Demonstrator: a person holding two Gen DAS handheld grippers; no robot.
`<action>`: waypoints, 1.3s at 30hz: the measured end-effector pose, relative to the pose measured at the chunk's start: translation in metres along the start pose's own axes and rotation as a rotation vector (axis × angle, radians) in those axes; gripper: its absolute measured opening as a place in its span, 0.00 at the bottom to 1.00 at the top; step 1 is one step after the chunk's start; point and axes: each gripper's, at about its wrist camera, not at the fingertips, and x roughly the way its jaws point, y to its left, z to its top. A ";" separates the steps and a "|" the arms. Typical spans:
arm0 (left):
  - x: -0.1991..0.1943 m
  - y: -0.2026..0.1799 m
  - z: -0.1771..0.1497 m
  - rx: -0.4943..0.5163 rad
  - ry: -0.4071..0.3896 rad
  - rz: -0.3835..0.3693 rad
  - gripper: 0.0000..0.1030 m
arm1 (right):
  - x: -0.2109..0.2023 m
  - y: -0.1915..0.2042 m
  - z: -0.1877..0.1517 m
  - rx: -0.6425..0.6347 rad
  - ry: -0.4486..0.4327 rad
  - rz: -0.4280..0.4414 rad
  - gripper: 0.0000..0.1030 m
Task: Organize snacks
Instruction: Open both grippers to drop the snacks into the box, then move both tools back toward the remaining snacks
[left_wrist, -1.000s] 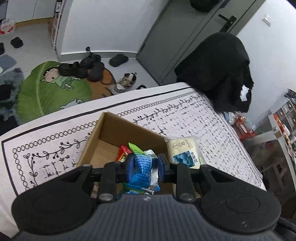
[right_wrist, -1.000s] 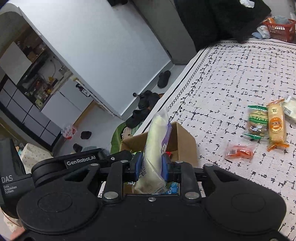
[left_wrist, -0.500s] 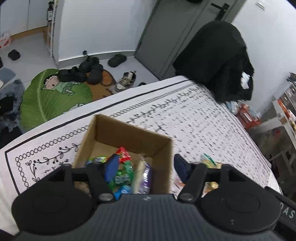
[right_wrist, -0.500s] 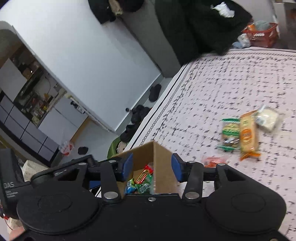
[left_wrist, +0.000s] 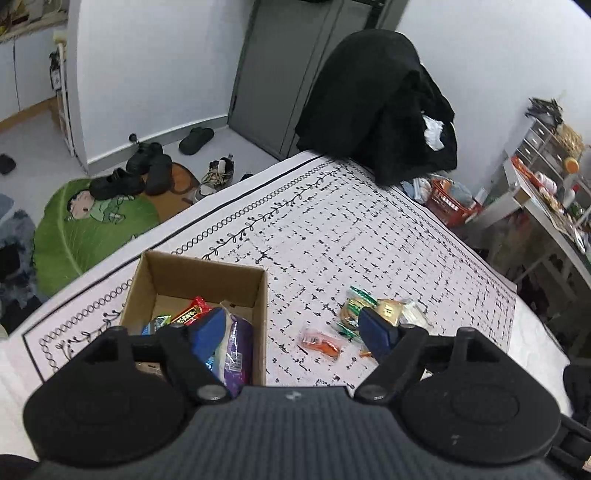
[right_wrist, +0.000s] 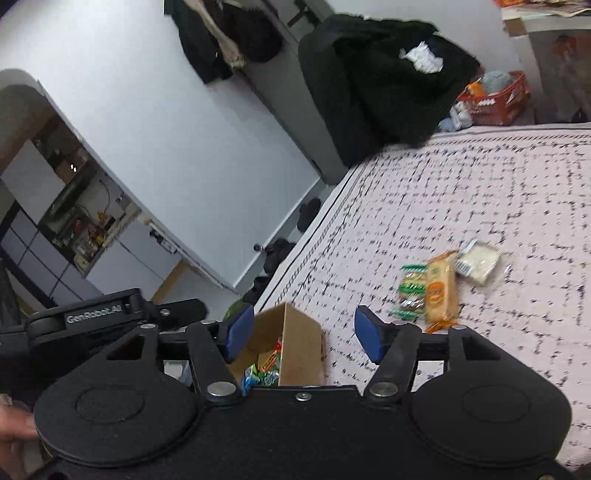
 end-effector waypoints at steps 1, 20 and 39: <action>-0.006 -0.005 0.001 0.006 -0.011 0.010 0.76 | -0.005 -0.003 0.002 0.003 -0.010 0.002 0.59; -0.057 -0.130 -0.013 0.187 -0.132 0.007 0.81 | -0.092 -0.059 0.022 -0.004 -0.129 -0.044 0.70; 0.008 -0.164 -0.051 0.112 -0.077 0.110 0.91 | -0.078 -0.108 0.049 -0.048 0.001 -0.100 0.82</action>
